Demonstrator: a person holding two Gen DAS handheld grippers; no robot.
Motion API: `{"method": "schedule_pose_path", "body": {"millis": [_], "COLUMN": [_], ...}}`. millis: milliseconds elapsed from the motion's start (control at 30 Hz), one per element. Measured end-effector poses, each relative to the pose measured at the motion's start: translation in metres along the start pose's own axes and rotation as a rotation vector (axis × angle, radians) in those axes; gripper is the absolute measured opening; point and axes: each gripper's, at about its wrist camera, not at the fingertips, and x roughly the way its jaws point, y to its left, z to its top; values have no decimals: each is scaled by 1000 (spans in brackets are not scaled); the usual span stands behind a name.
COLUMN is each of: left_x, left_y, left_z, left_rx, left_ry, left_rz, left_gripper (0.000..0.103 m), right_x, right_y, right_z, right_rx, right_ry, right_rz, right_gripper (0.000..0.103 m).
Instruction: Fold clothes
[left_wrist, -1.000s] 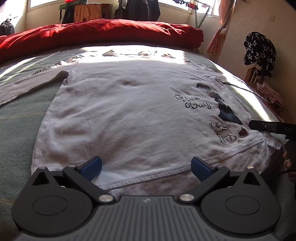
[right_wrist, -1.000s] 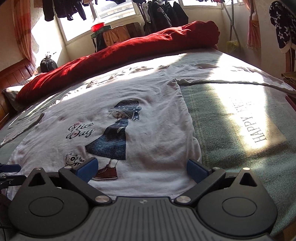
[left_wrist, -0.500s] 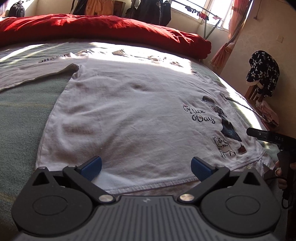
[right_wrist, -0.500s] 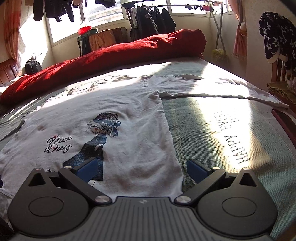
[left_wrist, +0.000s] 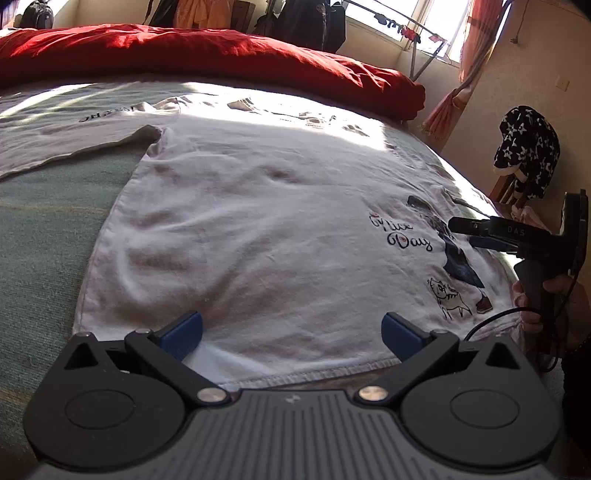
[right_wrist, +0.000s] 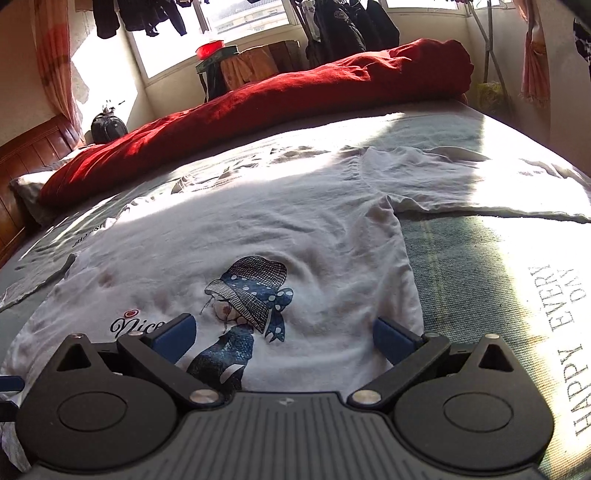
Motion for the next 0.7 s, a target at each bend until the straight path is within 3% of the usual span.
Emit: {"method": "schedule_pose_path", "body": {"millis": [233,433,533,700], "left_x": [2,1,-2,-11], "left_y": [-4,-6,-8,-3], "left_z": [0,0,0,-6], "left_rx": [19,27,30,27], "left_ry": [4,6,12,17], "left_rz": [23,35,42,66], "left_gripper": [102,102,102,102], "right_x": [-25,-59,-53,-49], "right_y": [1,23,25,40], "right_z": [8,-28,-49,-62], "right_rx": [-15,-12,-8,-95], "right_ry": [-33,-2,57,67], "right_rz": [-31,29,-3,-94], "right_gripper": [103,103,103,103]}}
